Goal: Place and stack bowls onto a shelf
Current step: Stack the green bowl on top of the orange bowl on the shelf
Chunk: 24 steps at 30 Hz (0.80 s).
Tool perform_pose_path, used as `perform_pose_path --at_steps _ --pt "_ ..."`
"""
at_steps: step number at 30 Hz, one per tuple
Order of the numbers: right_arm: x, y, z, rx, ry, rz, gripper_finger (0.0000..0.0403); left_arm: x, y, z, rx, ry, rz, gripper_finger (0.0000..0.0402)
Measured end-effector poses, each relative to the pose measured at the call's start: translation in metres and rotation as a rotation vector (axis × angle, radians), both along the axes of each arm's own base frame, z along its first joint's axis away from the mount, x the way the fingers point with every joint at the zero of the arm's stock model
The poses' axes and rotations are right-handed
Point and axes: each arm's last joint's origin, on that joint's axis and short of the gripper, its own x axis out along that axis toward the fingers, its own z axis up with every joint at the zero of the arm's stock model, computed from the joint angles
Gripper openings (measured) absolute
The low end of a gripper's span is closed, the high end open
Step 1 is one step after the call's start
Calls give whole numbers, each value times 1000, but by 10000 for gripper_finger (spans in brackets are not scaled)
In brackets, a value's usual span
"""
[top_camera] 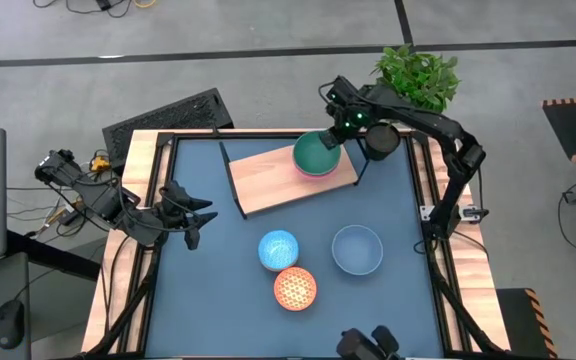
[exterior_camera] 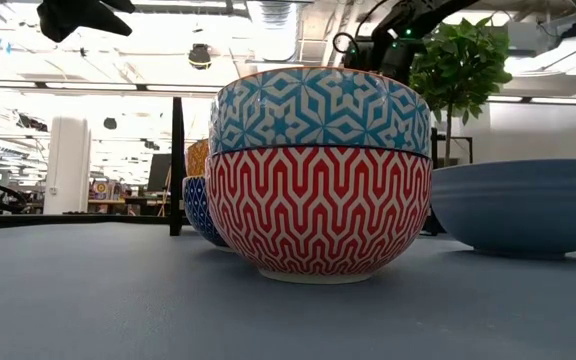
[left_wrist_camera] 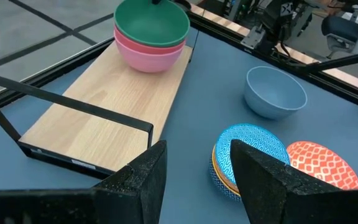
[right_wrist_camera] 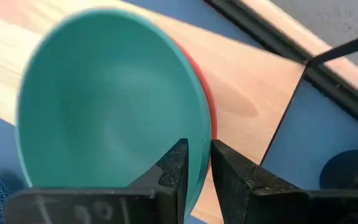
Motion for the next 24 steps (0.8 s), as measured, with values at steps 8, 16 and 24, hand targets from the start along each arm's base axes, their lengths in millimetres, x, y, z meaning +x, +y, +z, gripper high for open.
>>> perform_pose_path --at_steps 8,16,24 --pt "2 0 35 -62 -68 2 96 0 0 0 -13 -6 6 162" --pt "0 11 22 -29 59 15 27 0 0 0 -15 -6 7 162" --pt "0 13 11 -8 88 20 39 0 0 0 -15 -6 7 162"
